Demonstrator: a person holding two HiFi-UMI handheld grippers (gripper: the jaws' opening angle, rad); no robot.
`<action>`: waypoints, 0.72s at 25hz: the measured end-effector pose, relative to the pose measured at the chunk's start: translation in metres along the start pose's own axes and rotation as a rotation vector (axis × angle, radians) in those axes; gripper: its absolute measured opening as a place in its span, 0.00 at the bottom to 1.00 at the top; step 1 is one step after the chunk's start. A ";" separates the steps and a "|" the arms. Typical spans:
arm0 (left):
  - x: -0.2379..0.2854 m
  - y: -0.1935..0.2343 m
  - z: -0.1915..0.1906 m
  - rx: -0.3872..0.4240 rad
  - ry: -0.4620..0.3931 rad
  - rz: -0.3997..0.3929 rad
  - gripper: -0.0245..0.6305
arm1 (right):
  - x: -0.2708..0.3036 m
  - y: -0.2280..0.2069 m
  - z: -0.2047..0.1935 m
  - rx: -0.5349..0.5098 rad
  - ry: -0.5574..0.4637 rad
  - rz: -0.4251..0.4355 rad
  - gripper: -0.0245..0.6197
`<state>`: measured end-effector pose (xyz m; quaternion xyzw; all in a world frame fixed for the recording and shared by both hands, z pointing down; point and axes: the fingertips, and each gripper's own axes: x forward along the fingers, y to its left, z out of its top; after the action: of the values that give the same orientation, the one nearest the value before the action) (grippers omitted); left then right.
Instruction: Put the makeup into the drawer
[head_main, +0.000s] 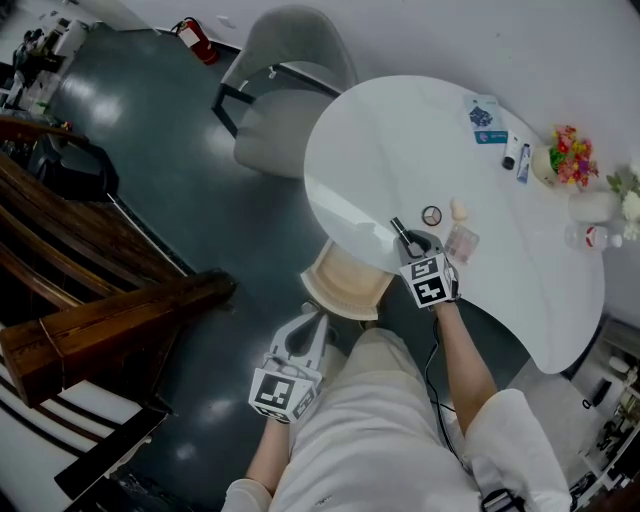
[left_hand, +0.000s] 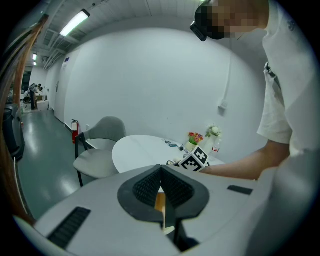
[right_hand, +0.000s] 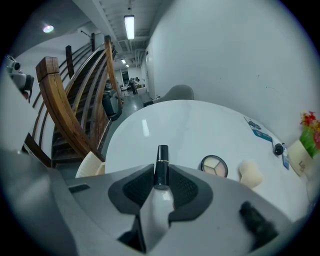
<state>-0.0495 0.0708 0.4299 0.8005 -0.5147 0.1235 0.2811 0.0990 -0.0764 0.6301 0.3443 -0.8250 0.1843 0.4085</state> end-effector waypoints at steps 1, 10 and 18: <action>-0.001 0.000 0.000 0.000 -0.001 -0.002 0.05 | -0.001 0.001 0.000 -0.001 0.000 -0.001 0.19; -0.012 0.004 0.001 0.021 -0.005 -0.023 0.05 | -0.012 0.017 0.005 0.014 -0.025 -0.005 0.18; -0.026 0.009 0.005 0.043 -0.022 -0.042 0.05 | -0.029 0.048 0.021 0.029 -0.065 0.031 0.18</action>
<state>-0.0692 0.0848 0.4166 0.8183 -0.4981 0.1196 0.2608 0.0653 -0.0430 0.5927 0.3433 -0.8403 0.1911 0.3734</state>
